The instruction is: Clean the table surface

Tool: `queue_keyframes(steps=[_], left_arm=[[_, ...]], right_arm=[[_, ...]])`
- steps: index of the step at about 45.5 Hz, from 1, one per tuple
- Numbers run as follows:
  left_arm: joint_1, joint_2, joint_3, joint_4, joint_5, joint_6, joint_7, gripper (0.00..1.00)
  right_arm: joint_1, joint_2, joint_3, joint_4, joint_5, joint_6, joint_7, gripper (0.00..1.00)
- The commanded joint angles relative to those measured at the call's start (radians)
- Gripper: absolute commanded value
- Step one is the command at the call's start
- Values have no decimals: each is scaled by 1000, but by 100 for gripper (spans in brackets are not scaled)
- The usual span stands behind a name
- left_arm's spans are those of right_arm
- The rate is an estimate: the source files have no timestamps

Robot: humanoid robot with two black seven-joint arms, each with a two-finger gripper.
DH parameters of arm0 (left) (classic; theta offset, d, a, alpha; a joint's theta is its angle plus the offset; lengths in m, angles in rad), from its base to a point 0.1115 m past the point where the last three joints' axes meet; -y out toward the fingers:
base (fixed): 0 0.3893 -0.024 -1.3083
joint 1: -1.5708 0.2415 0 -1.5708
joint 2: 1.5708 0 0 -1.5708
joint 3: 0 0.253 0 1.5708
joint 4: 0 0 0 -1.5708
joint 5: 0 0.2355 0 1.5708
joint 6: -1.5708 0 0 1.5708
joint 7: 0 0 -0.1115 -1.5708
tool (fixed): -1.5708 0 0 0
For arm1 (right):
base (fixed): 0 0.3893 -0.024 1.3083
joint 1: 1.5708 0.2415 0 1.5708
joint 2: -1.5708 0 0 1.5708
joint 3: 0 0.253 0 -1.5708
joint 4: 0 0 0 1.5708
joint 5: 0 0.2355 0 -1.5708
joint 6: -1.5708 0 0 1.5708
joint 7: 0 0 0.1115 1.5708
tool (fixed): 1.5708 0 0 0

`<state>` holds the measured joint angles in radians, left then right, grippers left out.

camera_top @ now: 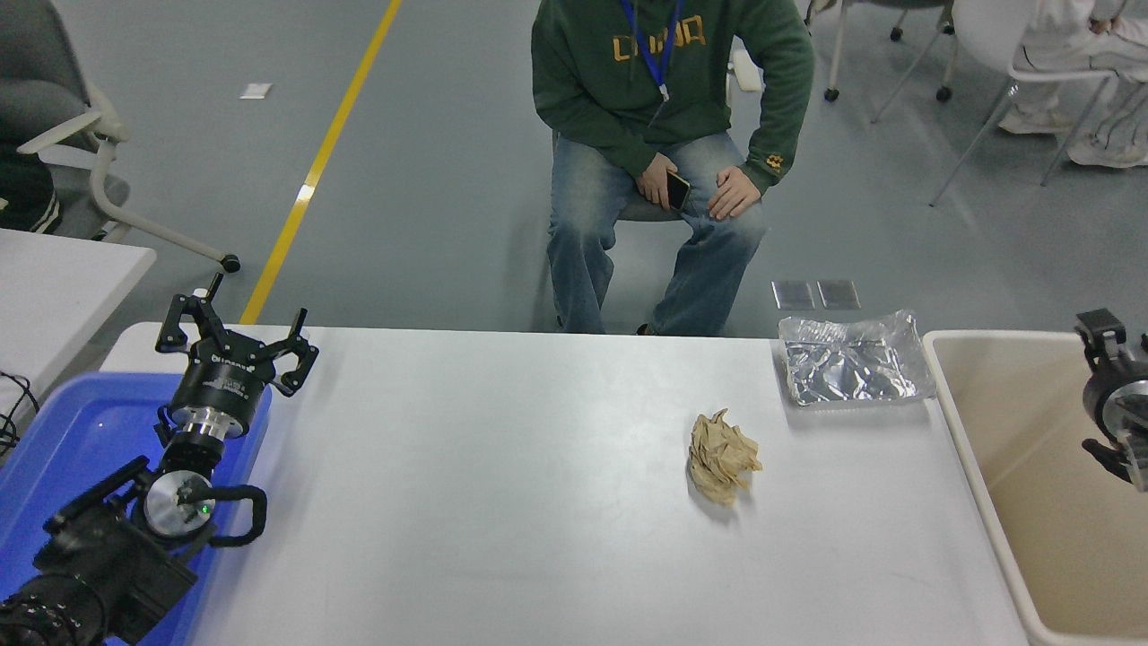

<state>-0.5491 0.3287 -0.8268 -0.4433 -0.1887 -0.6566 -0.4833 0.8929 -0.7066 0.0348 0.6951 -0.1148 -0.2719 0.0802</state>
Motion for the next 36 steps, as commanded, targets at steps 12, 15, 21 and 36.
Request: queue_keyframes(steps=[12,15,21,36], left_arm=[[0,0,0,0,0,0,-1,100],[0,1,0,0,0,0,0,100],[0,0,0,0,0,0,0,100],[0,0,0,0,0,0,-1,100]], right_arm=[[24,-88,166,530,13,30,4,100],[17,-70,189,572,17,25,7,100],[-17,-13,232,618,127,23,73,100],[-132,160,327,610,316,30,299,100]])
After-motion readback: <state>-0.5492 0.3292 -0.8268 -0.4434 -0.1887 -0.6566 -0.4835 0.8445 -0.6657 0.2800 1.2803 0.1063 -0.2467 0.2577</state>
